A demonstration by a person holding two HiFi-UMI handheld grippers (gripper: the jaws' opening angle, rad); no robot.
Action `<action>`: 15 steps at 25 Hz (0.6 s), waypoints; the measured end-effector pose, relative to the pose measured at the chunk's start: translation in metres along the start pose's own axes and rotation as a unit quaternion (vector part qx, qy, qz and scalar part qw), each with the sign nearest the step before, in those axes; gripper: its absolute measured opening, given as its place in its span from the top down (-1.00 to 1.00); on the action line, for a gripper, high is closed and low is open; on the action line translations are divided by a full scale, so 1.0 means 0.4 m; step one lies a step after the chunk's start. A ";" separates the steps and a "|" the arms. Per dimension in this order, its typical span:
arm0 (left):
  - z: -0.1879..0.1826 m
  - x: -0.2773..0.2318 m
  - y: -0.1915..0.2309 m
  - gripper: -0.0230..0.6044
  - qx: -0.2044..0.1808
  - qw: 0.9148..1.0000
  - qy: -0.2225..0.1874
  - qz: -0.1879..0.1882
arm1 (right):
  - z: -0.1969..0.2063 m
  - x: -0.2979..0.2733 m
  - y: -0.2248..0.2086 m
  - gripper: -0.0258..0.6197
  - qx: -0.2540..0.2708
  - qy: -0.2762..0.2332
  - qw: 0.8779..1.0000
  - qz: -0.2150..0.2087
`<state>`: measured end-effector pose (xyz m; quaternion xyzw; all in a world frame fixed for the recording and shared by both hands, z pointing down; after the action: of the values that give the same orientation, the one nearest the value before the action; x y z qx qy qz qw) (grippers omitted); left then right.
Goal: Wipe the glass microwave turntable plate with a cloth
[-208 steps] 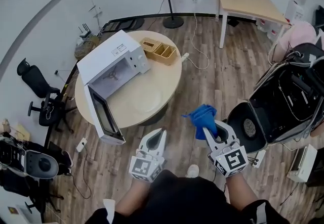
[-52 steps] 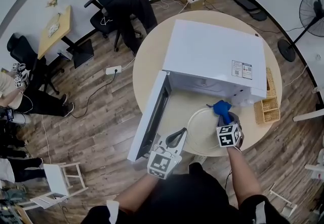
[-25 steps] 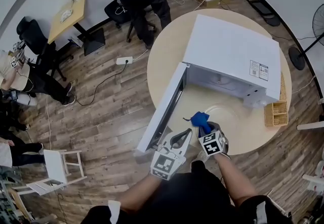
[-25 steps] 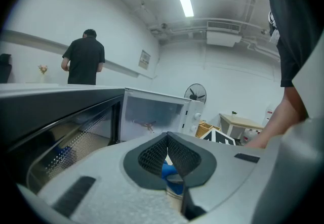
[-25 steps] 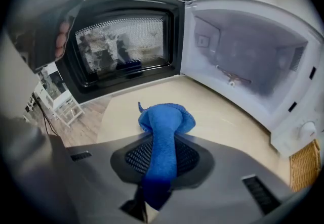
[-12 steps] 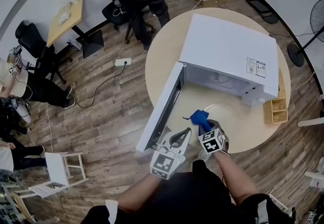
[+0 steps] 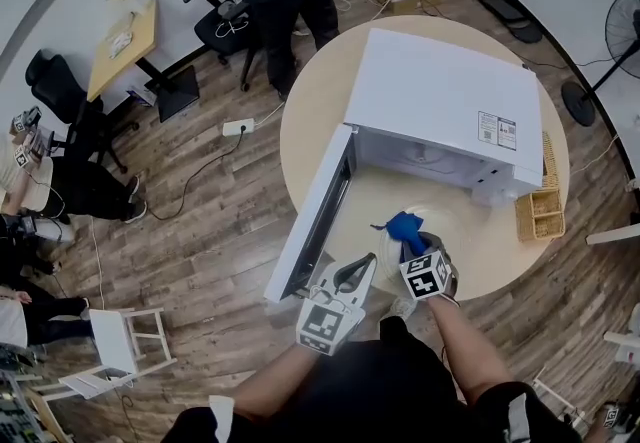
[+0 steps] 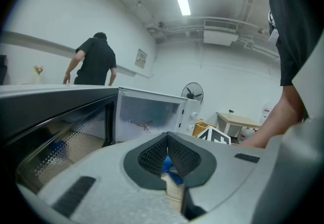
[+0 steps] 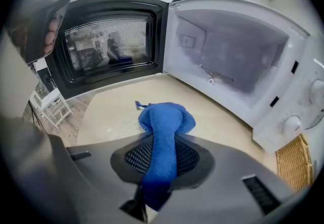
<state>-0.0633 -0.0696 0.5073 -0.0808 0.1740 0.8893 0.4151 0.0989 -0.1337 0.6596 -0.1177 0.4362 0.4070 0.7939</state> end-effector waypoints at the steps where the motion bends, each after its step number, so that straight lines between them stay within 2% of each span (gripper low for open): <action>1: 0.000 -0.001 -0.001 0.91 0.000 1.000 0.000 0.001 | 0.005 0.002 -0.009 0.69 -0.003 0.002 1.000 0.005; 15: -0.009 -0.023 -0.028 0.91 -0.012 1.000 -0.002 0.014 | 0.099 0.045 -0.145 0.69 -0.046 0.032 0.996 0.070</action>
<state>-0.0489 -0.0709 0.5039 -0.0815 0.1638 0.8971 0.4022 0.1712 -0.1397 0.6593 -0.1356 0.4496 0.4774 0.7427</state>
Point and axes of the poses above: the fingertips, and each gripper's own axes: x backward along the fingers, y to its left, z out of its underside, the point moved 7 cm from there along x, backward along the fingers, and after that the axes turned 5 degrees about x, right-handed, at the moved point
